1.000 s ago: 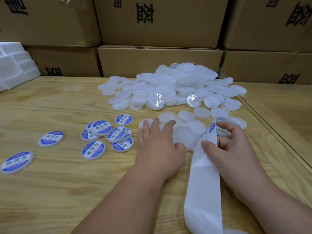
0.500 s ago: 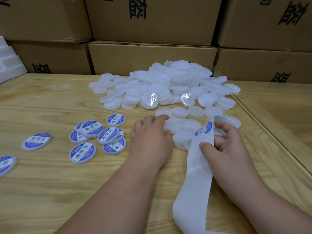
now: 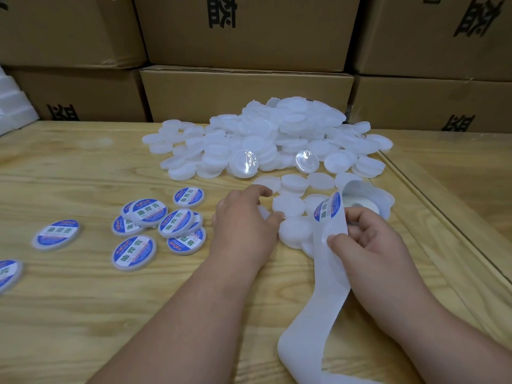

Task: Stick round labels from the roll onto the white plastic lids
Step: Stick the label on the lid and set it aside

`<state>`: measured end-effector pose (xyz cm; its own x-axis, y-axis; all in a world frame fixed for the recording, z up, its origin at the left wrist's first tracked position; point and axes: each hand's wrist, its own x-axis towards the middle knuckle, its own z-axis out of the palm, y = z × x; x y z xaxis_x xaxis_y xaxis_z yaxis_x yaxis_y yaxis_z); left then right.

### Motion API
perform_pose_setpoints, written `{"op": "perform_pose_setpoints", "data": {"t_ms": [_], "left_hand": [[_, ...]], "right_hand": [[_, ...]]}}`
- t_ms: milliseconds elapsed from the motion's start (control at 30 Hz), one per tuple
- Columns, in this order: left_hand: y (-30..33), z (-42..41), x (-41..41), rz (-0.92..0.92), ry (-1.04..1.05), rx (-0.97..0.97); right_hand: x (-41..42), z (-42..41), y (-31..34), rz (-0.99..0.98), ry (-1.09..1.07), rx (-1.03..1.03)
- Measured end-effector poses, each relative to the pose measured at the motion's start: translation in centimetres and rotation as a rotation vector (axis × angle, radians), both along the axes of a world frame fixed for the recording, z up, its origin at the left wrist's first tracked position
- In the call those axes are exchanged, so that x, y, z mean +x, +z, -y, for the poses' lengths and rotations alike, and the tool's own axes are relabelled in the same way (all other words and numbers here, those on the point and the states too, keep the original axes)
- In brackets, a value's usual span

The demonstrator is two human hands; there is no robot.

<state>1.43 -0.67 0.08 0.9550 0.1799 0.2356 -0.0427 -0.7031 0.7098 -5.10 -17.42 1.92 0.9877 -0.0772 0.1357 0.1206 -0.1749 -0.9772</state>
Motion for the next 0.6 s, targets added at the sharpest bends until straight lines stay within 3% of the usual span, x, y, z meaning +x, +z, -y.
{"op": "perform_pose_setpoints", "data": {"t_ms": [200, 467, 600], "left_hand": [[1.2, 0.6, -0.9, 0.347, -0.057, -0.233], [2.2, 0.8, -1.8, 0.394, -0.092, -0.536], [2.2, 0.8, -2.1, 0.346, -0.097, -0.565]], "right_hand": [[-0.1, -0.1, 0.0, -0.008, -0.006, 0.0], [0.0, 0.3, 0.2, -0.127, -0.01, -0.026], [-0.2, 0.2, 0.4, -0.121, 0.019, -0.023]]}}
